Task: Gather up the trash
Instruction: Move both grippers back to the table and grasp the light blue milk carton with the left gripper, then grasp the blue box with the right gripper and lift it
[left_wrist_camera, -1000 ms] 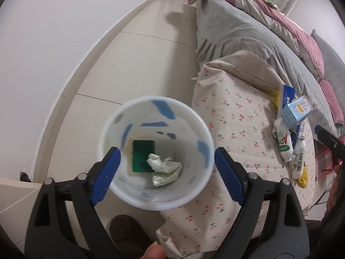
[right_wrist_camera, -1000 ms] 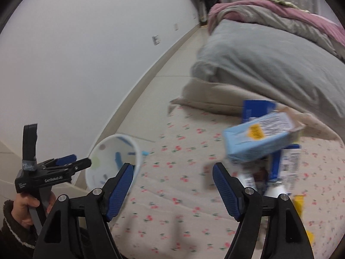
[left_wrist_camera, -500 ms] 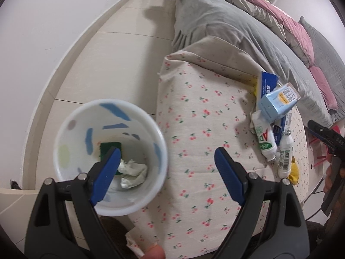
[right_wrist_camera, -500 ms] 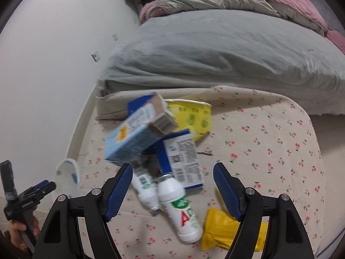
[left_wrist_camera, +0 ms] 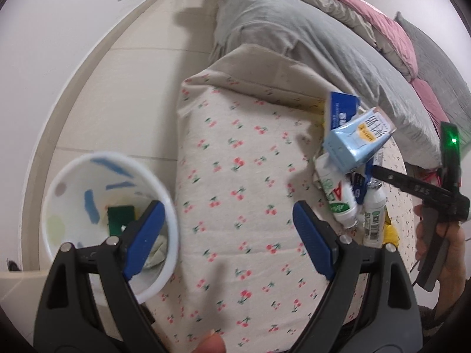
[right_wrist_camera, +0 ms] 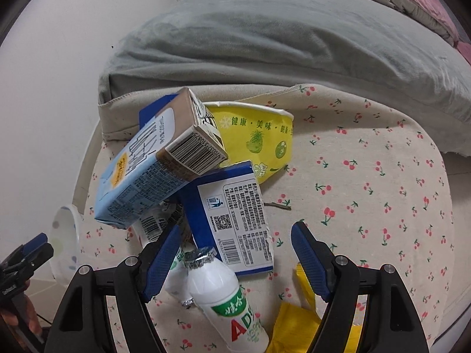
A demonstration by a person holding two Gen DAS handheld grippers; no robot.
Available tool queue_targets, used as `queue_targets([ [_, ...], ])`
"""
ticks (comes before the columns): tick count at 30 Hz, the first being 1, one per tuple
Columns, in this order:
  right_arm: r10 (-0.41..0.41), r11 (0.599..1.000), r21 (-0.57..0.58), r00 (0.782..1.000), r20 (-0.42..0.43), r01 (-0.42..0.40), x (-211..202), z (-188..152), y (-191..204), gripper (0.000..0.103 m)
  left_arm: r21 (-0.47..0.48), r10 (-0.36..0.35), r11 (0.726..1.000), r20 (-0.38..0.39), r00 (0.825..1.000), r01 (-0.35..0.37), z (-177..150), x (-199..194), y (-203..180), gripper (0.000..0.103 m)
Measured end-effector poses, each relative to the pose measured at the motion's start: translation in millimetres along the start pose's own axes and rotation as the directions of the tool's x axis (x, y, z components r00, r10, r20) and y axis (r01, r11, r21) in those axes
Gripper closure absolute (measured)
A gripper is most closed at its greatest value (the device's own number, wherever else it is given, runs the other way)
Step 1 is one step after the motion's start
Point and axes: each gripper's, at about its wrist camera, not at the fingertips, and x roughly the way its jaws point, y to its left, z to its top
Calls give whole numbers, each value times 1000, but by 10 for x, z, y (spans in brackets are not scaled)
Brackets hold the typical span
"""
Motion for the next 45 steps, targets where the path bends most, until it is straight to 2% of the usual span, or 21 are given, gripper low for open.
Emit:
queue_targets([
  [6,0,1000,-11,1000,-16,0,136,44,-15,27,103,-43,994,50,998,38,204,97,-327,14],
  [7,2,1000,-10,1000,-15,-2,140,49,-20,29,116,-55,992,58,997,48,244,125,-387,14],
  [9,25,1000,-9,1000,-16,-25,142,64,-35,44,136,-74,989,64,995,65,305,185,-491,14],
  [12,33,999,-10,999,-12,-34,124,72,-52,44,182,-105,979,63,992,92,366,283,-673,14],
  [18,32,999,-15,999,14,-32,3,45,-174,44,294,-128,950,70,989,102,453,439,-971,14],
  [20,36,999,-1,999,26,-36,-63,16,-234,48,326,-134,940,68,989,105,494,508,-1021,14],
  [21,42,999,12,999,34,-42,-92,15,-286,61,342,-139,933,64,988,109,510,552,-1040,14],
  [23,55,998,33,998,37,-56,-125,20,-381,63,362,-155,923,45,987,128,524,630,-1045,14],
  [28,54,997,60,997,46,-57,-181,9,-579,66,343,-236,911,-18,972,228,548,663,-985,14],
  [32,68,996,64,997,34,-70,-177,13,-597,66,388,-244,887,-69,967,251,451,637,-1052,14],
  [33,77,994,73,997,26,-79,-160,2,-605,62,407,-241,878,-76,967,251,409,618,-1089,15],
  [34,83,993,81,996,18,-84,-137,-2,-615,57,429,-237,868,-83,968,249,364,596,-1131,15],
  [36,86,991,99,996,15,-87,-87,39,-663,32,461,-222,855,-89,971,237,295,575,-1185,15],
  [38,92,989,114,996,13,-93,-48,60,-635,30,483,-192,850,-91,977,212,244,586,-1215,16],
  [40,98,988,116,995,6,-98,7,96,-643,30,488,-160,851,-108,981,193,214,646,-1251,22],
  [43,95,990,105,996,-2,-94,71,71,-501,30,491,-138,851,-136,981,188,174,718,-1276,34],
  [44,89,991,99,996,2,-89,100,91,-455,31,495,-130,850,-136,982,181,172,739,-1299,41],
  [45,84,992,94,996,4,-84,115,104,-420,33,497,-120,851,-134,984,171,167,753,-1311,42],
])
